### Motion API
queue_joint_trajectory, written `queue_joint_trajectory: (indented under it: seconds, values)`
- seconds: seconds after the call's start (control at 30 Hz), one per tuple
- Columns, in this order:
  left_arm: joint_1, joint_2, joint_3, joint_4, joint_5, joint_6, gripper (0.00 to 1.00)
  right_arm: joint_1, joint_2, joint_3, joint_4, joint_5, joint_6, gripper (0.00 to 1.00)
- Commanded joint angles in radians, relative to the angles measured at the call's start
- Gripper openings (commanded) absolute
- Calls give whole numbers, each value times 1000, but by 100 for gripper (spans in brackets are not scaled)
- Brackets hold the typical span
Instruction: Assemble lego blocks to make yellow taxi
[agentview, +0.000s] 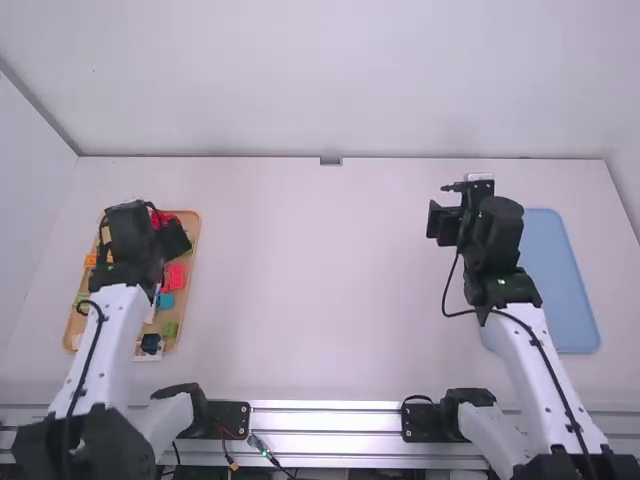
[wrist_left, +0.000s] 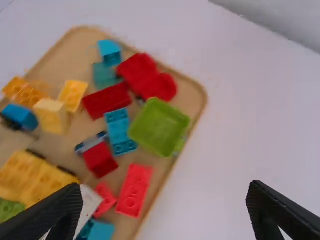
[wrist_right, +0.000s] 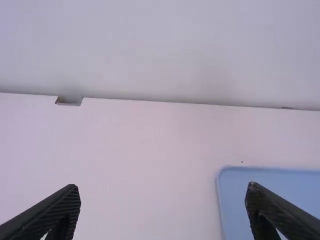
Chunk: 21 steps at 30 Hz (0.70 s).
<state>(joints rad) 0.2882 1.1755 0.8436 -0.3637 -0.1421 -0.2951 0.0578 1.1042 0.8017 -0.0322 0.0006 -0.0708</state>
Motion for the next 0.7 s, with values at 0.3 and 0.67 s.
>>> queue_joint_trajectory:
  seconds: [0.3,0.67]
  values:
    - [239,490,377,-280,-9,-233,98,73,124,125,3,1,-119,98]
    - [250,587,327,-207,30,-240,99,53,138,135,28,0,-119,99]
